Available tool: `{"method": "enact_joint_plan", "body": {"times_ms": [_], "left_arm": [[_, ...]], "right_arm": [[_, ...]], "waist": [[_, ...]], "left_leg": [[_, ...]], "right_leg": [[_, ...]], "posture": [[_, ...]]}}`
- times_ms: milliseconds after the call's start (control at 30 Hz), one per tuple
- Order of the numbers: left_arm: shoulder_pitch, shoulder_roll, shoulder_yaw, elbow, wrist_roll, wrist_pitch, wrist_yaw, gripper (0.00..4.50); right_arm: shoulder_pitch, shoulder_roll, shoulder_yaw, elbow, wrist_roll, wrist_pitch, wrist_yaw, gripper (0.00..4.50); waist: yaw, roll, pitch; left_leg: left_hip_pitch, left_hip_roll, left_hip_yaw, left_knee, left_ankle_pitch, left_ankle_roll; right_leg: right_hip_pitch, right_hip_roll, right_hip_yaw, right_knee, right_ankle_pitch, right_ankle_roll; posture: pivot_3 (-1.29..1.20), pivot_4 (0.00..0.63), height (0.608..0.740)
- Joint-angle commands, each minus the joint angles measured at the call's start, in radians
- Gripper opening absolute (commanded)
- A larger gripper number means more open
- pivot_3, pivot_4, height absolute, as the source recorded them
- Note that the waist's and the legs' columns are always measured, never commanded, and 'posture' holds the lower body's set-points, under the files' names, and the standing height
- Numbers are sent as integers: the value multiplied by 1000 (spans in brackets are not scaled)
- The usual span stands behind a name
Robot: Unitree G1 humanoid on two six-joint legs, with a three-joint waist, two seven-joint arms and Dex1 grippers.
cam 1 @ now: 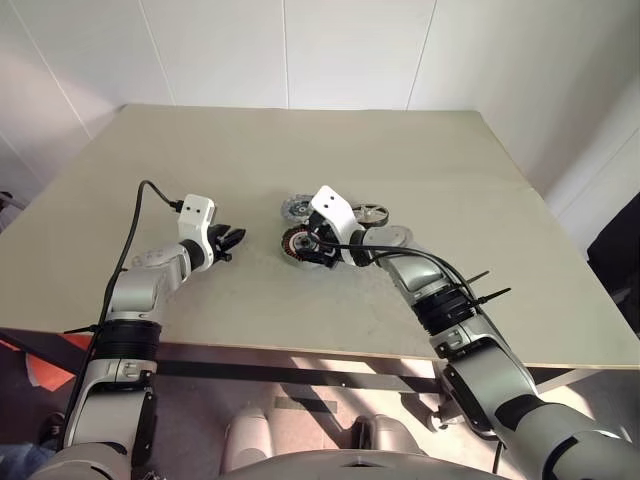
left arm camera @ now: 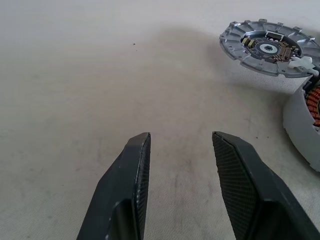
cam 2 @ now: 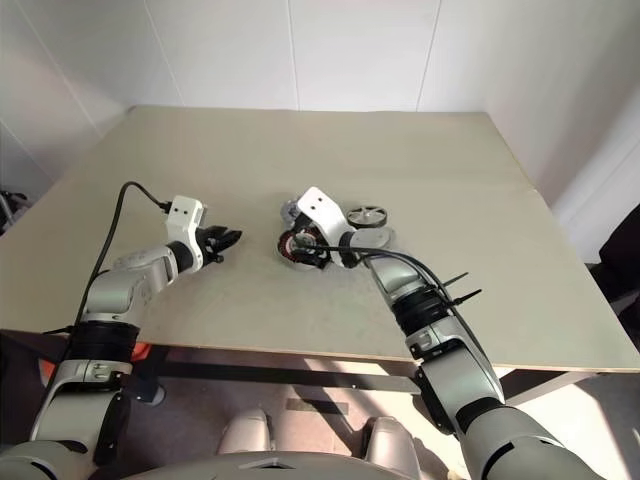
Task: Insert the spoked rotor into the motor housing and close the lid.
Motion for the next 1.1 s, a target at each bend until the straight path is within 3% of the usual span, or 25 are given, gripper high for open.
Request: {"method": "enact_joint_plan", "body": {"times_ms": [33, 67, 167, 467, 867, 1100], "left_arm": [[-28, 10, -1, -10, 6, -23, -8, 2064], [-29, 8, -3, -8, 7, -25, -8, 2064], [-28, 6, -8, -5, 10, -28, -9, 2064], [-22, 9, -2, -13, 8, -24, -7, 2064], [-24, 9, 1, -17, 5, -19, -4, 2064], [-20, 9, -1, -14, 7, -19, -5, 2064]], "right_arm": [[-23, 7, -35, -53, 24, -1, -3, 4027], [-27, 9, -39, -51, 28, -1, -7, 4027], [-34, 16, -54, -44, 44, -6, -6, 3373], [-32, 25, -50, -18, 28, -24, -14, 144], [-8, 38, -12, 112, -19, -59, -33, 29], [-17, 29, -39, 14, 22, -45, 0, 29]], "waist": [[0, 0, 0], [0, 0, 0], [0, 0, 0], [0, 0, 0], [-1, 0, 0], [0, 0, 0]], "left_leg": [[0, 0, 0, 0, 0, 0], [0, 0, 0, 0, 0, 0], [0, 0, 0, 0, 0, 0], [0, 0, 0, 0, 0, 0], [1, 0, 0, 0, 0, 0], [4, 0, 0, 0, -1, 2]], "right_leg": [[0, 0, 0, 0, 0, 0], [0, 0, 0, 0, 0, 0], [0, 0, 0, 0, 0, 0], [0, 0, 0, 0, 0, 0], [1, 0, 0, 0, 0, 0], [3, 0, 1, 1, 0, 0]], "posture": [[0, 0, 740], [0, 0, 740], [0, 0, 740], [0, 0, 740], [0, 0, 740], [0, 0, 740]]}}
